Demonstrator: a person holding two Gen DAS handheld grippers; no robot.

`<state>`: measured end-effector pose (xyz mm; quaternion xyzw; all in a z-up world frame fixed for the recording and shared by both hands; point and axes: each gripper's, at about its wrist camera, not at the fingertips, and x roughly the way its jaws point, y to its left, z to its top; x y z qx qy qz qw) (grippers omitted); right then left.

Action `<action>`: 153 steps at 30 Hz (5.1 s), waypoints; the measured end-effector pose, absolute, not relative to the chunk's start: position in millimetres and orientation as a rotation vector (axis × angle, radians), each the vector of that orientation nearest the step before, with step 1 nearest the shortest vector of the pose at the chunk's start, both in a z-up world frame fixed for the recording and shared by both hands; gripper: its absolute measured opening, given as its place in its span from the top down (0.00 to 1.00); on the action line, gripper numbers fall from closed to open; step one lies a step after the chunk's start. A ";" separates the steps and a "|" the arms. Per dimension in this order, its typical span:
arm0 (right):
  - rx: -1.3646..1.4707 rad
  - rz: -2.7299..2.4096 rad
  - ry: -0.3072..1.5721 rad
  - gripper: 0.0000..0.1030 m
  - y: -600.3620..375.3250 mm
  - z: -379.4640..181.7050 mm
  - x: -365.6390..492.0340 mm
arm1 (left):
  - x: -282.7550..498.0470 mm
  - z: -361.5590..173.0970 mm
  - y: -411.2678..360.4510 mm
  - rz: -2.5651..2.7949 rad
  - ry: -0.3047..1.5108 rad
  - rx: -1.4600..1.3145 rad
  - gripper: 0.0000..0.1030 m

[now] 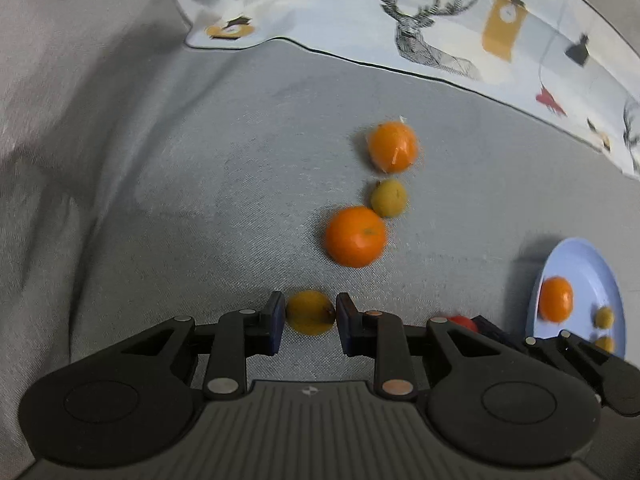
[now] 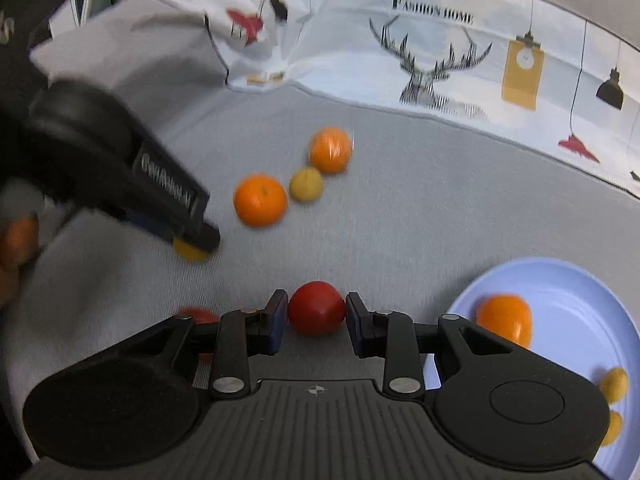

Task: Organize fruits
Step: 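Grasp a yellow fruit with the left tool while the right tool grips a red tomato, then carry the yellow fruit in the left tool while the right tool carries the tomato to the plate, then open the left tool over the plate while the right tool releases the tomato onto it, then move both open tools back to the fruit row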

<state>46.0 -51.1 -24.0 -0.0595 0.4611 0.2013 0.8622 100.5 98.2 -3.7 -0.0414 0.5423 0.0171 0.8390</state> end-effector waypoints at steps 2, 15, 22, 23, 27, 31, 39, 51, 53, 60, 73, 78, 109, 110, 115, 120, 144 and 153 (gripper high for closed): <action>-0.136 0.420 0.966 0.68 -50.0 -23.9 42.5 | 99.4 -4.1 95.0 0.032 1.139 -0.061 0.71; -0.108 0.328 0.859 0.68 -74.9 15.3 8.5 | 63.8 34.5 86.5 -0.022 0.972 -0.046 0.71; -0.009 0.227 0.686 0.68 -117.6 69.3 -17.0 | 35.2 55.6 61.5 -0.105 0.848 0.028 0.71; -0.007 0.222 0.664 0.68 -124.3 75.5 -19.2 | 34.2 55.4 56.1 -0.112 0.840 0.049 0.71; 0.047 0.176 0.622 0.68 -154.4 85.6 -25.6 | 30.2 51.0 36.7 -0.142 0.831 0.106 0.71; 0.000 0.117 0.624 0.68 -167.7 79.9 -28.1 | 34.3 42.5 24.1 -0.160 0.841 0.125 0.71; -0.116 0.127 0.643 0.68 -179.8 70.0 -36.0 | 44.7 42.4 25.1 -0.163 0.813 0.084 0.71; -0.019 0.051 0.668 0.68 -208.8 66.3 -30.1 | 30.8 41.8 -8.5 -0.244 0.708 0.232 0.71; -0.025 0.051 0.676 0.68 -207.9 65.0 -28.6 | 28.2 39.9 -13.5 -0.274 0.706 0.236 0.71; -0.026 0.048 0.707 0.68 -207.0 60.0 -23.7 | 29.3 37.0 -18.6 -0.306 0.726 0.162 0.71; 0.094 -0.038 0.687 0.68 -229.9 62.9 -24.5 | 17.1 31.6 -56.5 -0.499 0.729 0.154 0.71; 0.226 -0.090 0.732 0.68 -253.3 54.2 -22.1 | 10.1 19.5 -72.6 -0.620 0.800 0.208 0.71; 0.197 0.008 0.806 0.68 -238.6 44.7 -14.5 | -11.4 6.6 -93.9 -0.703 0.768 0.343 0.71; 0.198 0.011 0.807 0.68 -238.6 44.7 -14.5 | -10.9 6.9 -94.0 -0.703 0.775 0.336 0.66; 0.188 0.009 0.799 0.53 -237.1 46.4 -14.7 | -7.1 9.1 -90.7 -0.683 0.780 0.309 0.59; 0.189 -0.004 0.794 0.48 -238.6 47.2 -14.9 | -5.9 11.3 -88.1 -0.664 0.776 0.293 0.59; 0.164 -0.018 0.758 0.46 -224.9 54.8 -17.1 | 0.5 29.1 -64.8 -0.532 0.672 0.256 0.60; 0.184 0.039 0.721 0.46 -191.4 63.9 -13.7 | 16.5 73.7 -11.0 -0.431 0.659 0.218 0.64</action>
